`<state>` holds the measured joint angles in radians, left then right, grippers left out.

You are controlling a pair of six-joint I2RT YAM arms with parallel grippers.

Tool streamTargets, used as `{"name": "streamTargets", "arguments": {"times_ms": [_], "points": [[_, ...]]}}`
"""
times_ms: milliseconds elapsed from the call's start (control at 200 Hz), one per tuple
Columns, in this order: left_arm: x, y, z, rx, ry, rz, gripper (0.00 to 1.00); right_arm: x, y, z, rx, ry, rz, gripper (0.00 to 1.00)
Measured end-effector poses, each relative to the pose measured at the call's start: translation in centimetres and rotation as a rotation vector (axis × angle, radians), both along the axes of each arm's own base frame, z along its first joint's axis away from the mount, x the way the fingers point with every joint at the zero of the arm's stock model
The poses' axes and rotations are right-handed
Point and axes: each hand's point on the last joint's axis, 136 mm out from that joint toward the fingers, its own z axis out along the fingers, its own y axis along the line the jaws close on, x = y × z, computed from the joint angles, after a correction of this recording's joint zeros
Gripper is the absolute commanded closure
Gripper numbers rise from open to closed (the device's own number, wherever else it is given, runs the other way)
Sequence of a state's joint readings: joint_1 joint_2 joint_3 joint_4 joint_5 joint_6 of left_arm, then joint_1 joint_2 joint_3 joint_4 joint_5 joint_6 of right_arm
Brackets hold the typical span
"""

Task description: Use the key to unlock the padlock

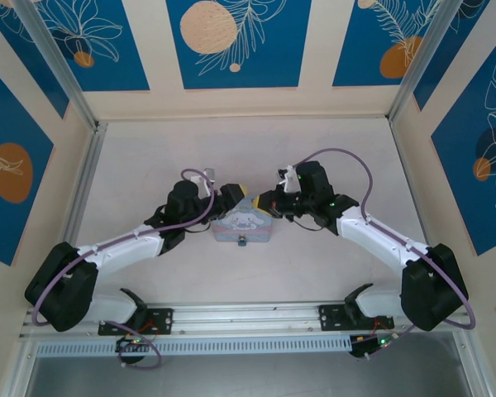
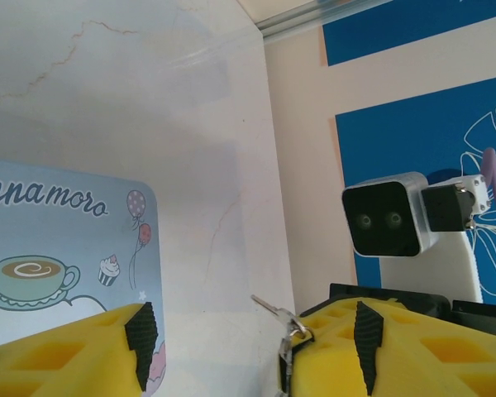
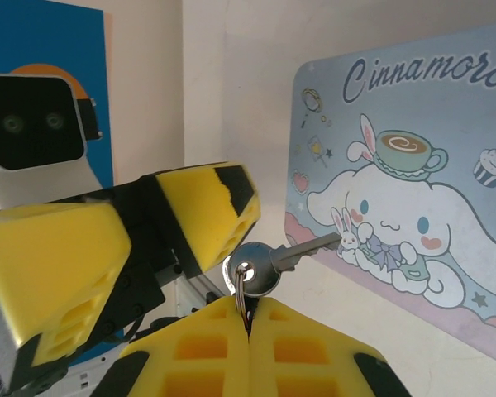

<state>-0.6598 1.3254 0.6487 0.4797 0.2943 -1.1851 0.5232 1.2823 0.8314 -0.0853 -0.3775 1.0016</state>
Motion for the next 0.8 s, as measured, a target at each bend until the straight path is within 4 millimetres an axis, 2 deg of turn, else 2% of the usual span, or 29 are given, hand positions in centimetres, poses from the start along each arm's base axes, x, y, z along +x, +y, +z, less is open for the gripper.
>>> {"name": "streamTargets", "arguments": {"times_ms": [260,380,800], "points": [[0.3,-0.4,-0.3,-0.034,0.039,0.010,0.38,-0.3,0.2,0.5,0.025,-0.012,0.032,1.00],[0.2,-0.5,-0.4,-0.040,0.051,0.010,0.42,-0.6,0.8,0.2,0.023,-0.004,0.058,1.00],[0.2,-0.7,-0.2,-0.056,0.053,0.010,0.63,-1.2,1.9,-0.7,0.017,0.018,0.097,1.00]]}}
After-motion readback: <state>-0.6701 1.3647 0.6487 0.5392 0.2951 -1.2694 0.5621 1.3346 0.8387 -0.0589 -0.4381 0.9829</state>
